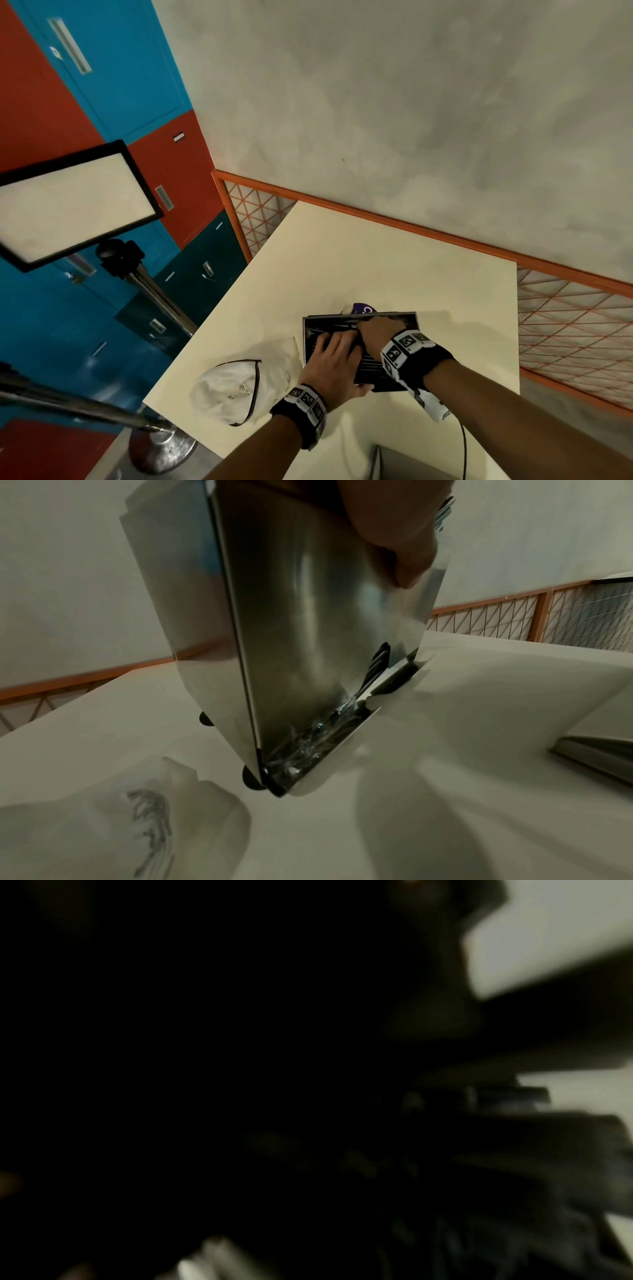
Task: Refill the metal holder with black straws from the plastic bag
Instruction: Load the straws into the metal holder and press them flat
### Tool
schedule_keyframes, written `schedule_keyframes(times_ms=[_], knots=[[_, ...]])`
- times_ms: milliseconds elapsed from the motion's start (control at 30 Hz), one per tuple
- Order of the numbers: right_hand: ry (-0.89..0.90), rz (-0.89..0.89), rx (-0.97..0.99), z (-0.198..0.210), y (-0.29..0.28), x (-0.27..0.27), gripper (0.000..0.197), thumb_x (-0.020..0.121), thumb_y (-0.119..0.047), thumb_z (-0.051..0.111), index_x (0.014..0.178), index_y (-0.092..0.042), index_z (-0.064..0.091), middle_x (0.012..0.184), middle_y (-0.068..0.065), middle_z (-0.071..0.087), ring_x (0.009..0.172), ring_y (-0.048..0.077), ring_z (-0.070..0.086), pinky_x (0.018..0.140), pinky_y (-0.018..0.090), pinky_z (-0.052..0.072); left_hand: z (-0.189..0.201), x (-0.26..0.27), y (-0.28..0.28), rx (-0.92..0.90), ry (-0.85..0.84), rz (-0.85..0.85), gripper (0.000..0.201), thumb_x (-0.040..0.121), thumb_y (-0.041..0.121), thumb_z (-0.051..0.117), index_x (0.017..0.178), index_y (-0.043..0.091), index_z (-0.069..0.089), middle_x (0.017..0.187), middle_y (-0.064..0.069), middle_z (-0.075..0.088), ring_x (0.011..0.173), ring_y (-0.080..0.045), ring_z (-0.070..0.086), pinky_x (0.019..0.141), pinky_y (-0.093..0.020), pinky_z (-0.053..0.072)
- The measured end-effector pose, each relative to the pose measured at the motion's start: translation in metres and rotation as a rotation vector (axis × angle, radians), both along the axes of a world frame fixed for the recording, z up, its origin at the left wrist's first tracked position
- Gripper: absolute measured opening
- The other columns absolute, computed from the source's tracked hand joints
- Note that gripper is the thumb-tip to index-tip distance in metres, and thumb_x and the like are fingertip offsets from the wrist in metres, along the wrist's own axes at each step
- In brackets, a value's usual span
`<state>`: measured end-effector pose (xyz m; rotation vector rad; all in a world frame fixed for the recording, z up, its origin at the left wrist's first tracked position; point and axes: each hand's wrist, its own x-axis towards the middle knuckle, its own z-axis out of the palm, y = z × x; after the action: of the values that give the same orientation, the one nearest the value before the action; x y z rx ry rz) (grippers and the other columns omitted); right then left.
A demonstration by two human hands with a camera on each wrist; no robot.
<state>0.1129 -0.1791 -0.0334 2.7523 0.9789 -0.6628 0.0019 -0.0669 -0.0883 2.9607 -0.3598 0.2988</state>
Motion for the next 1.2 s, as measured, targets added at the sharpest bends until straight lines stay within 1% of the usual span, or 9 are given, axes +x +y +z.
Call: schedule_keyframes(times_ms=[133, 333, 500, 600, 700, 833, 900, 1000, 1200], knots=[[-0.073, 0.028, -0.136, 0.009, 0.005, -0.009, 0.027, 0.102, -0.023, 0.036, 0.114, -0.018, 0.06, 0.115, 0.005, 0.064, 0.11, 0.028, 0.059, 0.093, 0.045, 0.046, -0.002, -0.003, -0.001, -0.006, 0.004, -0.002, 0.065, 0.075, 0.069, 0.061, 0.117, 0.02, 0.064, 0.121, -0.003, 0.054, 0.107, -0.023, 0.052, 0.098, -0.044, 0.043], [-0.15, 0.041, -0.135, 0.016, 0.006, -0.012, 0.029, 0.101, -0.022, 0.035, 0.109, -0.019, 0.063, 0.115, 0.003, 0.065, 0.115, 0.027, 0.054, 0.094, 0.043, 0.043, 0.001, 0.0, 0.002, -0.031, -0.003, 0.003, 0.075, 0.073, 0.074, 0.06, 0.124, 0.019, 0.064, 0.125, -0.003, 0.051, 0.113, -0.023, 0.05, 0.111, -0.048, 0.034], [-0.177, 0.133, -0.175, 0.021, 0.004, -0.016, 0.026, 0.1, -0.026, 0.04, 0.108, -0.021, 0.064, 0.116, 0.0, 0.065, 0.12, 0.026, 0.047, 0.103, 0.047, 0.033, 0.002, 0.004, 0.004, -0.034, 0.041, 0.009, 0.087, 0.075, 0.076, 0.056, 0.14, 0.018, 0.051, 0.138, -0.008, 0.045, 0.134, -0.026, 0.04, 0.119, -0.056, 0.023], [-0.125, 0.217, -0.178, 0.029, 0.004, -0.016, 0.027, 0.099, -0.016, 0.041, 0.118, -0.011, 0.06, 0.116, 0.005, 0.066, 0.108, 0.027, 0.062, 0.091, 0.042, 0.049, -0.002, 0.006, 0.004, -0.067, 0.068, -0.017, 0.093, 0.075, 0.073, 0.061, 0.143, 0.011, 0.046, 0.144, -0.01, 0.044, 0.142, -0.026, 0.034, 0.12, -0.055, 0.022], [-0.155, 0.318, -0.164, 0.037, -0.001, -0.011, 0.027, 0.1, -0.013, 0.039, 0.119, -0.009, 0.059, 0.111, 0.006, 0.068, 0.097, 0.027, 0.067, 0.078, 0.04, 0.051, -0.002, 0.009, 0.005, -0.198, 0.064, -0.026, 0.087, 0.07, 0.066, 0.072, 0.129, 0.005, 0.051, 0.142, -0.011, 0.046, 0.137, -0.026, 0.041, 0.116, -0.048, 0.035], [-0.141, 0.405, -0.175, 0.043, -0.012, -0.003, 0.029, 0.101, -0.013, 0.038, 0.126, -0.01, 0.053, 0.114, 0.008, 0.066, 0.099, 0.029, 0.066, 0.078, 0.041, 0.051, 0.011, 0.012, 0.005, -0.397, 0.187, 0.043, 0.089, 0.071, 0.06, 0.077, 0.138, 0.014, 0.042, 0.147, -0.003, 0.039, 0.134, -0.02, 0.045, 0.117, -0.033, 0.035], [-0.123, 0.428, -0.13, 0.044, -0.018, 0.001, 0.032, 0.1, -0.014, 0.038, 0.129, -0.011, 0.05, 0.117, 0.008, 0.065, 0.101, 0.03, 0.065, 0.078, 0.041, 0.05, 0.015, 0.012, 0.004, -0.471, 0.29, 0.121, 0.096, 0.07, 0.06, 0.078, 0.145, 0.02, 0.033, 0.146, -0.001, 0.045, 0.134, -0.018, 0.044, 0.116, -0.031, 0.035], [-0.086, 0.442, -0.077, 0.039, -0.024, 0.002, 0.037, 0.097, -0.017, 0.044, 0.134, -0.013, 0.045, 0.121, 0.006, 0.062, 0.102, 0.029, 0.064, 0.076, 0.04, 0.049, 0.013, 0.012, 0.002, -0.395, 0.302, 0.151, 0.106, 0.069, 0.069, 0.072, 0.15, 0.022, 0.024, 0.141, -0.002, 0.053, 0.128, -0.021, 0.048, 0.114, -0.033, 0.035], [-0.071, 0.287, -0.08, 0.034, -0.03, -0.003, 0.053, 0.088, -0.013, 0.057, 0.138, -0.015, 0.041, 0.133, 0.011, 0.043, 0.098, 0.032, 0.063, 0.07, 0.039, 0.042, 0.004, 0.014, 0.001, -0.231, 0.207, 0.109, 0.105, 0.069, 0.079, 0.056, 0.151, 0.018, 0.029, 0.145, 0.002, 0.046, 0.131, -0.018, 0.045, 0.118, -0.039, 0.03]])
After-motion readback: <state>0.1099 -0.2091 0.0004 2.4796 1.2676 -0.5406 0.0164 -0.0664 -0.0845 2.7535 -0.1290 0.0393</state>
